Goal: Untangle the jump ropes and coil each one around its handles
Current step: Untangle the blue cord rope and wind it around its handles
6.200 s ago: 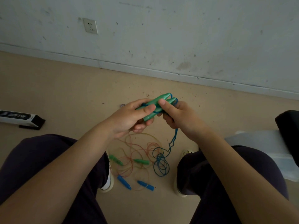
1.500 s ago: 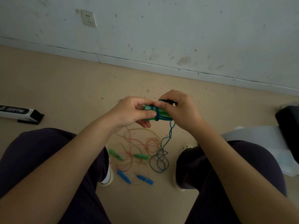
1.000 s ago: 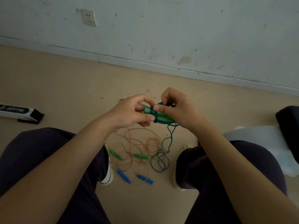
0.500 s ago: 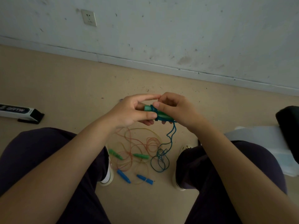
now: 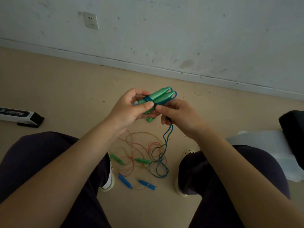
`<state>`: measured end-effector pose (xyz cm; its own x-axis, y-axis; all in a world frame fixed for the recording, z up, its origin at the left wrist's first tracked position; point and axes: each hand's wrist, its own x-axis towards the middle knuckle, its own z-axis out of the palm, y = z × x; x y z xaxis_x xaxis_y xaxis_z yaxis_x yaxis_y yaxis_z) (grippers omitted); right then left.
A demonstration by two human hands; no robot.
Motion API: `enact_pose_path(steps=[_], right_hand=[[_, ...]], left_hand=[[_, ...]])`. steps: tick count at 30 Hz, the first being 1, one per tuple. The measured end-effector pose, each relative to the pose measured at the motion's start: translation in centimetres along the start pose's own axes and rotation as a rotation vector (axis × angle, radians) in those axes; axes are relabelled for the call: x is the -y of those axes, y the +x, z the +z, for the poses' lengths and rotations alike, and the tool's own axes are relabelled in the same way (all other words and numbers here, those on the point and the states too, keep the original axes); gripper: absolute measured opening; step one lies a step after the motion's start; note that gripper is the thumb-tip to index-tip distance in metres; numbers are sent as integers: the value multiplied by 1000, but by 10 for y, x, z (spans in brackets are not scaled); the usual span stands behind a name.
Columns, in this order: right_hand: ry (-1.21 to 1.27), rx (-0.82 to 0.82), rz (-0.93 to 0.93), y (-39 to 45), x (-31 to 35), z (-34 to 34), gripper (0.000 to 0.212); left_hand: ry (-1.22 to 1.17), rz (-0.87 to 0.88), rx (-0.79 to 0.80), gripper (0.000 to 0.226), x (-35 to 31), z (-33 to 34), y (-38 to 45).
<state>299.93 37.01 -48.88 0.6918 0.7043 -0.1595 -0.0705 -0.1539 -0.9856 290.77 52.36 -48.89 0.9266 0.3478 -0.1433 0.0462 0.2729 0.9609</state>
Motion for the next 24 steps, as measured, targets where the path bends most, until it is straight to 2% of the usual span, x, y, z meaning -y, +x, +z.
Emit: enact_pose_path(steps=[3,8,11,16,22,24], right_hand=[[-65,-8,23,0,0,3,8],[-306,-95,82,0,2,3,33],[-354,-91,45,-1,2,4,34],[-469,-25,-121,-7,7,1,26],[-786,-106,-459,-5,7,-2,17],[-827,-112,-507,-4,6,-4,18]], left_hand=[[-6,3,-18,21,1,0,0],[41,52,-22,22,0,-1,3],[130,93,-67,24,3,-1,5],[222,2,-119,25,1,-8,7],[333,-61,11,24,-3,-8,4],[387,-72,61,25,-4,-8,4]])
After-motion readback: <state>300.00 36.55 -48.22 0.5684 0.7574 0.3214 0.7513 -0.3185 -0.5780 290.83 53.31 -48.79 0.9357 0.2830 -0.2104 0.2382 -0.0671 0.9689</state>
